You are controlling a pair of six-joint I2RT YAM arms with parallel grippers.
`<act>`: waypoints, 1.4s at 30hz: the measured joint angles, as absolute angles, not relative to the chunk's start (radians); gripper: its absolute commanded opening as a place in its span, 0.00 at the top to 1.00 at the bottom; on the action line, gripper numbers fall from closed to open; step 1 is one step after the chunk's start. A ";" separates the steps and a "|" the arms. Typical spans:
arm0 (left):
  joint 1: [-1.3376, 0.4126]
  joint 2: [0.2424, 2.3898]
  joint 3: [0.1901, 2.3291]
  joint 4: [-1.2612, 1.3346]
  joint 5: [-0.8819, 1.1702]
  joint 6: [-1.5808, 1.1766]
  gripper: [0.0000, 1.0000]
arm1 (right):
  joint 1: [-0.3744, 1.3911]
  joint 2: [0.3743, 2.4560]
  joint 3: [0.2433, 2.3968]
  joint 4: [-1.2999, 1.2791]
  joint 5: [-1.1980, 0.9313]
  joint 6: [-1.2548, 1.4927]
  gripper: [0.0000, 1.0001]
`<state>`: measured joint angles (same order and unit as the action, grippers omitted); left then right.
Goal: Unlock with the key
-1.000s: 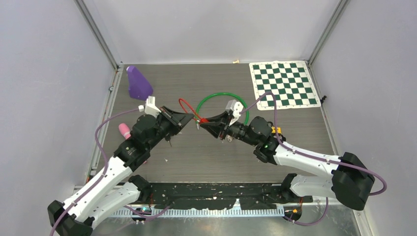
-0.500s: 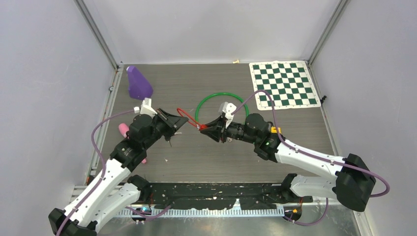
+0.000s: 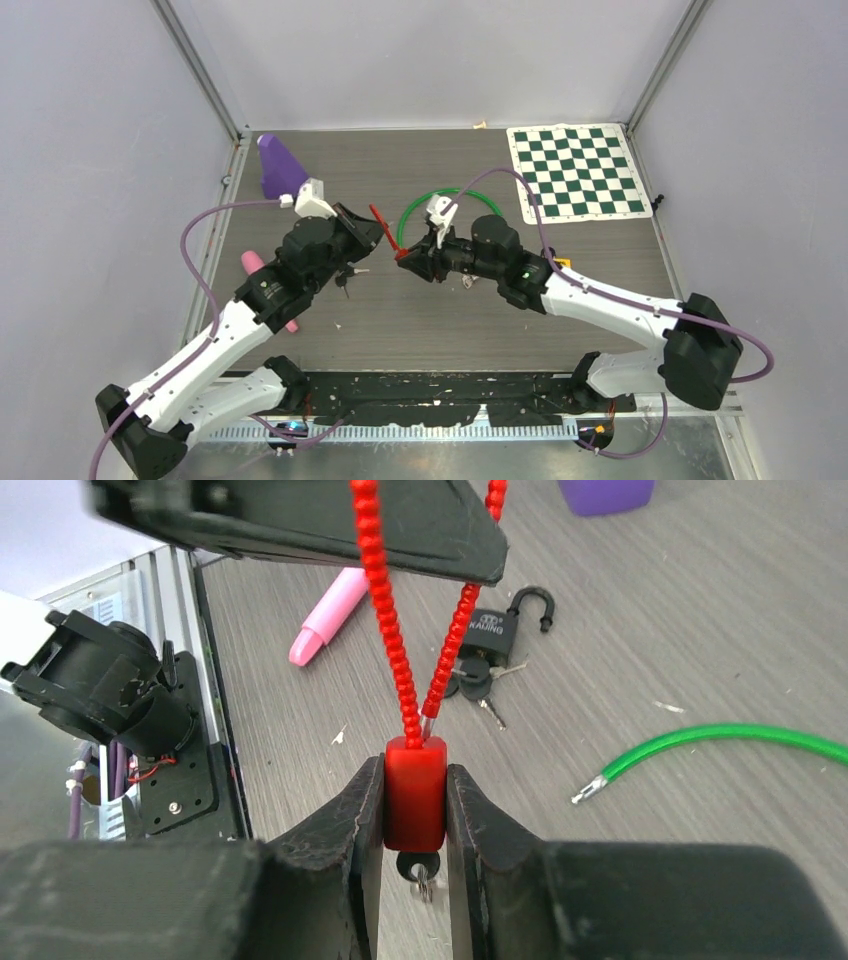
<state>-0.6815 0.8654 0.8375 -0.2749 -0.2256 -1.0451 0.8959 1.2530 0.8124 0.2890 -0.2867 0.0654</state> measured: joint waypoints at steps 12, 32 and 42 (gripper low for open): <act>-0.817 0.928 0.899 -0.318 -0.435 -0.884 0.95 | 0.904 1.392 0.940 0.125 -0.281 0.108 0.95; -0.633 0.759 0.901 -0.442 -0.499 -0.796 0.00 | 0.817 1.262 0.806 0.061 -0.217 0.131 0.95; -0.633 0.614 0.934 -0.501 -0.595 -0.603 0.00 | 0.711 1.215 0.779 0.039 -0.219 0.188 0.95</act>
